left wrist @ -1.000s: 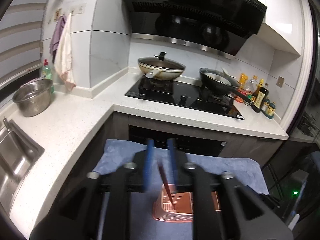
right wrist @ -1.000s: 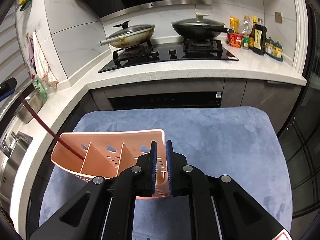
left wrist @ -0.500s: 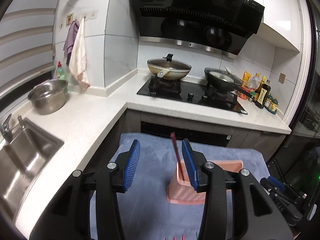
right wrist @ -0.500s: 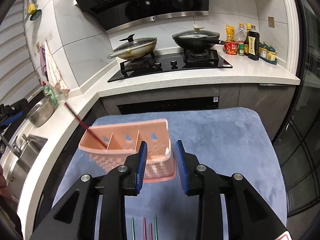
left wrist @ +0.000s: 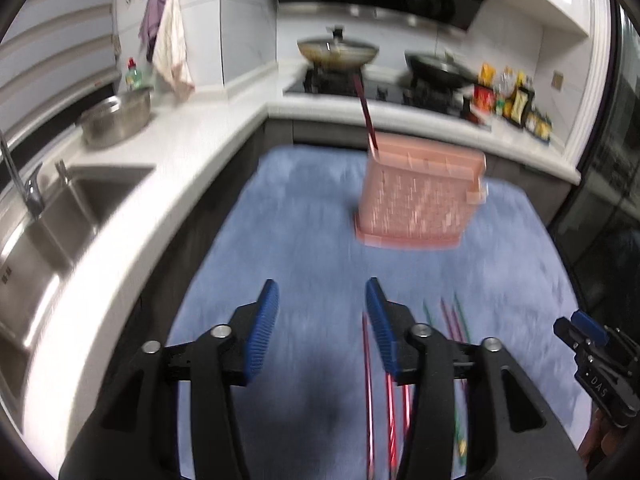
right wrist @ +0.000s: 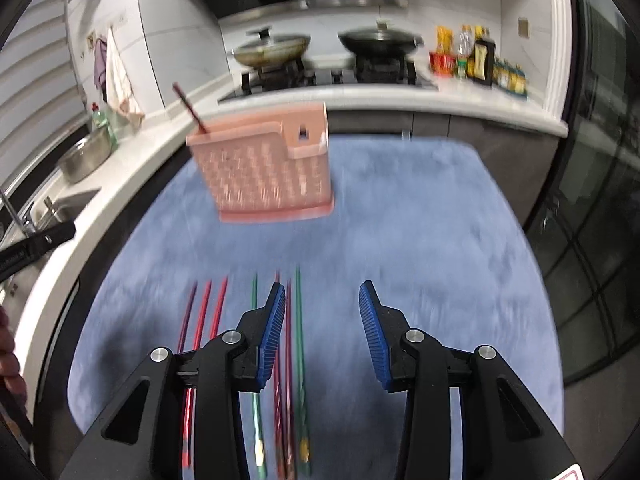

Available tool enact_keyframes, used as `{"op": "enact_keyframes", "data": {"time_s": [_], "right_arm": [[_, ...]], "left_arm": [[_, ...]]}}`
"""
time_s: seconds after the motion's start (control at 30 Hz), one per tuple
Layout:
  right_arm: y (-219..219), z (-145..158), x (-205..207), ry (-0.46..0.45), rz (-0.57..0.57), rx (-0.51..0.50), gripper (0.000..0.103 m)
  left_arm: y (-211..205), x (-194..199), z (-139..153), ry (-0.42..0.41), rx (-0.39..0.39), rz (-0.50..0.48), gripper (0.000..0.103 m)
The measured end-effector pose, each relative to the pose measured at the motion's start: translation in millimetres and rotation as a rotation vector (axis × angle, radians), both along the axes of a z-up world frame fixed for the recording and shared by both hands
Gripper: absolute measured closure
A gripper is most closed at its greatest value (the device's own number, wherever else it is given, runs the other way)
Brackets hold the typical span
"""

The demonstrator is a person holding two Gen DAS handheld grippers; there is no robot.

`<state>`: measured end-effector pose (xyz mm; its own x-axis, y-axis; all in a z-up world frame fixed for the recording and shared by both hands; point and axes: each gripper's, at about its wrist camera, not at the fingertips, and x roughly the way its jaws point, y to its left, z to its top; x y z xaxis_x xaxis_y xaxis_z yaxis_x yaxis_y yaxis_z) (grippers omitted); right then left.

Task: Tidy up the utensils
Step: 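Open both tools to drop the chopstick and spoon into the caddy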

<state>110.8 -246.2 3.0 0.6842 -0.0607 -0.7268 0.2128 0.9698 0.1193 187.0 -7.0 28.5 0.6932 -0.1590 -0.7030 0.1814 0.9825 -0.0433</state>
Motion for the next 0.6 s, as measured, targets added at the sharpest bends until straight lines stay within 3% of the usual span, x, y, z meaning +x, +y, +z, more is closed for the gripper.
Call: {"op": "enact_keyframes", "data": {"time_s": [0.3,0.6], "right_arm": [[14,-51,-46,0.105,-0.029,0.021,0.065],[22,-78,-67,0.146,-0.036,0.013,0.065]], "left_arm": [[-5,-55,-69,0.124,0.038,-0.049,0.053],[-5,-82,-106,0.213,0.032,-0.073,0.053]]}}
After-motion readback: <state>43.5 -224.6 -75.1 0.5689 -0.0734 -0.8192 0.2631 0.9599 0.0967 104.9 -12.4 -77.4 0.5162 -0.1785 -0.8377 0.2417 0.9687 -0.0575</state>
